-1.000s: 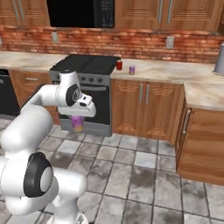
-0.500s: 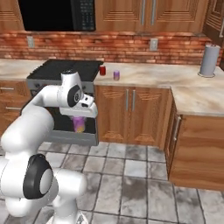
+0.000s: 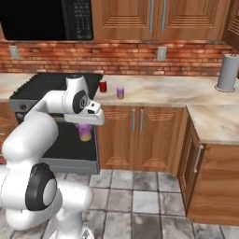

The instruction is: Four empty soda cans are scattered around the kitchen. Gather all the cans and cluster them next to the stove for recycling.

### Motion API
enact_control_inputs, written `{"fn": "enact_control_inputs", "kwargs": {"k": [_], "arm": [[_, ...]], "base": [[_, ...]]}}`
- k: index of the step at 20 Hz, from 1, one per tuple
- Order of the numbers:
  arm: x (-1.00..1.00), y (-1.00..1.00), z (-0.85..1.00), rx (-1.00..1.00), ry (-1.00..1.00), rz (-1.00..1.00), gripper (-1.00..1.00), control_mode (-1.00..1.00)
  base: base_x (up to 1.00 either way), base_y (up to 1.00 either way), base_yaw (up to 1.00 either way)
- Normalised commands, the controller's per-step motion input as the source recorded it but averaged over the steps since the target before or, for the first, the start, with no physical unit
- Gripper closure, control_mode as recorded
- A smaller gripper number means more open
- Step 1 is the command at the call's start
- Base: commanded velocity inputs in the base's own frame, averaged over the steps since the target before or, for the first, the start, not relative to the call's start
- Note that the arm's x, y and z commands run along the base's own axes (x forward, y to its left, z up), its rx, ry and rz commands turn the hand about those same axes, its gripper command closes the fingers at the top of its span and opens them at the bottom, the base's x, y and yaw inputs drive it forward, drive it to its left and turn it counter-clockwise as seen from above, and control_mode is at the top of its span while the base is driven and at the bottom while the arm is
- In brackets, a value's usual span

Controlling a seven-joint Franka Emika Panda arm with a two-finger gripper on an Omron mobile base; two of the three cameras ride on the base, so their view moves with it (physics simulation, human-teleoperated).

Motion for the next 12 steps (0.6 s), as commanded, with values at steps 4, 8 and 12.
{"fn": "enact_control_inputs", "kwargs": {"k": [4, 8, 12], "arm": [[0.0, 0.0, 0.0, 0.0, 0.0, 0.0, 1.0, 1.0], [0.0, 0.0, 0.0, 0.0, 0.0, 0.0, 1.0, 1.0], [0.0, 0.0, 0.0, 0.0, 0.0, 0.0, 1.0, 1.0]], "base": [[0.67, 0.48, -0.15], [0.65, 0.49, -0.1], [0.58, 0.48, -0.05]]}}
